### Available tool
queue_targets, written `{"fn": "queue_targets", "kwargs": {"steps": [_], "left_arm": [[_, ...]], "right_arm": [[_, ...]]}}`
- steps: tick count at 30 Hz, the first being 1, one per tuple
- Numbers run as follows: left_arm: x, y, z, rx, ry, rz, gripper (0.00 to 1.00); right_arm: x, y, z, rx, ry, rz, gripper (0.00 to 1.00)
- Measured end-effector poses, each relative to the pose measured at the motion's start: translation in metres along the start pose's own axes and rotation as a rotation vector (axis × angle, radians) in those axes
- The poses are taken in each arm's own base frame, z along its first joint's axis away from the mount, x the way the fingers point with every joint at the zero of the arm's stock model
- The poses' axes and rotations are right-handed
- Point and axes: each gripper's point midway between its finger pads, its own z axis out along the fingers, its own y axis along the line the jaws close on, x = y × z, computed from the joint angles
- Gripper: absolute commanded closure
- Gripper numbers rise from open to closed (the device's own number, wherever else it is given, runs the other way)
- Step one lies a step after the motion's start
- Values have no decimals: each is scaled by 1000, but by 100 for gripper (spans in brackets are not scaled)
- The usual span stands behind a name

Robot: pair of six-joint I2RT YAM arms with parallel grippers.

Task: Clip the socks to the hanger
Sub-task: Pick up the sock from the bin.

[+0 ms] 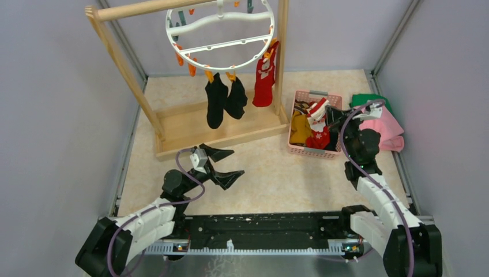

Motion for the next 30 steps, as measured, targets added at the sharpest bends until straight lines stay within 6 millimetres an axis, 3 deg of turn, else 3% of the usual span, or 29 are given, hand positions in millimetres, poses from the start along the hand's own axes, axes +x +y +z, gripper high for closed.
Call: {"fn": "queue_targets", "kwargs": {"steps": [5,10,14,19,30], "left_arm": [[-7,-16,2,104,-31,41,1],[-13,-25,5,159,-61,48,1],[-26,-31,13,186,-105,39,1],[-45,-35,26,178,-166,-14,1],[-53,-33,45,86,-216,-195,1]], "right_arm": [[-26,47,-13,-208,-63,-42,100],[-20,84,-25,-385,-30,-67,100],[2,124,-39,-544,35,-74,100],[44,172,-59,-720,137,-64,100],[112,206,-72,-827,290,-29,100]]}}
